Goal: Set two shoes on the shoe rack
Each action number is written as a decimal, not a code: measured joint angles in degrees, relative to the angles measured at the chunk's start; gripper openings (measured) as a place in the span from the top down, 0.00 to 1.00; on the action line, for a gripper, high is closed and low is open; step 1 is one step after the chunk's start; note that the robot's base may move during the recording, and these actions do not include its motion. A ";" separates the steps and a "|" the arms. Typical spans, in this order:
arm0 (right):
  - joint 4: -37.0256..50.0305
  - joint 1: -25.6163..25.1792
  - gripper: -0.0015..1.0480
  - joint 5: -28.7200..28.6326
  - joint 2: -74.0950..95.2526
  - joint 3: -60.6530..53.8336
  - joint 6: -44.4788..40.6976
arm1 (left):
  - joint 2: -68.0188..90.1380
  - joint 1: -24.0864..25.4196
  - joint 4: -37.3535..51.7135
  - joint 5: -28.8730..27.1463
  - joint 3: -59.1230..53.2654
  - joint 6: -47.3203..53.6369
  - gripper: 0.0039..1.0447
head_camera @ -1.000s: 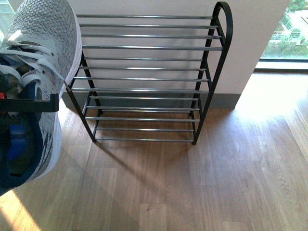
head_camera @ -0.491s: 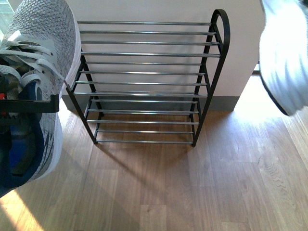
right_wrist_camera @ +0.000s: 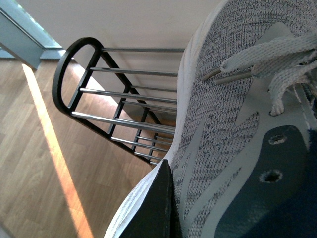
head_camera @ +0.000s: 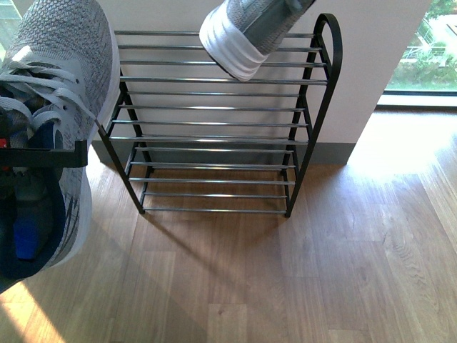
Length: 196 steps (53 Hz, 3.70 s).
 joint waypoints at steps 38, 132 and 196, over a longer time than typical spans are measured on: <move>-18.93 -2.16 0.99 16.13 36.79 46.66 -22.34 | 0.00 0.00 0.00 0.00 0.00 0.00 0.98; 24.59 -6.56 0.09 -5.29 -45.31 -47.06 -11.39 | 0.00 0.02 0.00 -0.04 0.00 0.00 0.98; 25.05 -25.94 0.98 0.42 -83.43 -82.84 -17.59 | 0.00 -0.04 0.00 0.00 0.00 0.00 0.98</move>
